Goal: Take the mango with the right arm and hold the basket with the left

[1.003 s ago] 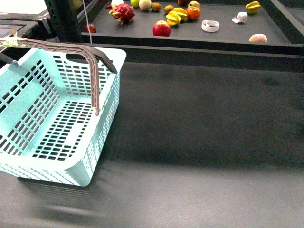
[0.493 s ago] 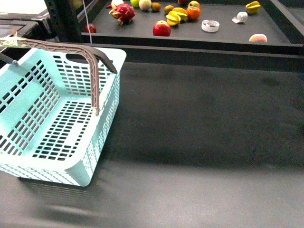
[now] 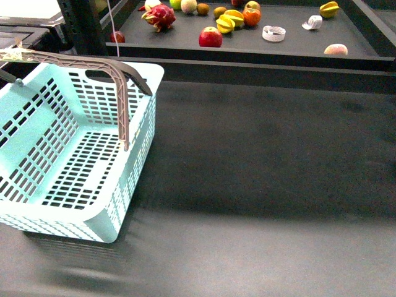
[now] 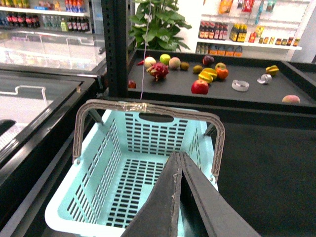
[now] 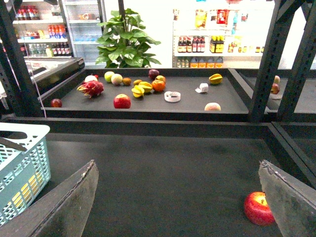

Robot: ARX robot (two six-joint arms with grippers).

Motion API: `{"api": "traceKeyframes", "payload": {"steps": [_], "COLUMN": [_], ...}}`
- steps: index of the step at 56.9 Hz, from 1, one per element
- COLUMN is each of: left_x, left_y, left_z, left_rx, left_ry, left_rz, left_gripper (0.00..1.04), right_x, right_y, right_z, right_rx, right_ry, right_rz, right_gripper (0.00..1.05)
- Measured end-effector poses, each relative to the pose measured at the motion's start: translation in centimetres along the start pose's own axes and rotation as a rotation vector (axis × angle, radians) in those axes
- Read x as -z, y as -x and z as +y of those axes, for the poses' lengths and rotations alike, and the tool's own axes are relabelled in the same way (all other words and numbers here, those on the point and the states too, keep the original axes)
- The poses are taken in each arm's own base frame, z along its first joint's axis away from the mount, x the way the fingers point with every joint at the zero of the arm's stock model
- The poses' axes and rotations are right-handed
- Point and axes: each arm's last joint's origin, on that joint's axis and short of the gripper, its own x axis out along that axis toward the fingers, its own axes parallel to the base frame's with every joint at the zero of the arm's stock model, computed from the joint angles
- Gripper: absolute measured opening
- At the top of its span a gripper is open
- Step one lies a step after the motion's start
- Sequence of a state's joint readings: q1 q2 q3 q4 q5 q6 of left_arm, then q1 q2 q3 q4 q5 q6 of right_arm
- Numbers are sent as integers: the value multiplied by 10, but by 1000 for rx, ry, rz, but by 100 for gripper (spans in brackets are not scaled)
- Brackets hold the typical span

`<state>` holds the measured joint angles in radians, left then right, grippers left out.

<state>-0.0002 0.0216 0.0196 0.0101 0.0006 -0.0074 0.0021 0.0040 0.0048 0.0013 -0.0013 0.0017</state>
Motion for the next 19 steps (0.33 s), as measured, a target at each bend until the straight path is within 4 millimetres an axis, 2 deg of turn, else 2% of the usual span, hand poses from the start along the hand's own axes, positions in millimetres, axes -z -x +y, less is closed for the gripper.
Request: {"api": "traceKeyframes", "payload": {"steps": [19], "left_x": [-1], "left_y": [1], "left_z": [0], "left_rx": [0], "left_ry": [0], "left_rz": [-9], "left_gripper": [4], "right_x": [0], "right_y": [0], "right_z": [0], "right_rx": [0], "right_ry": [0], "right_rz": [0], "right_gripper": [97]}}
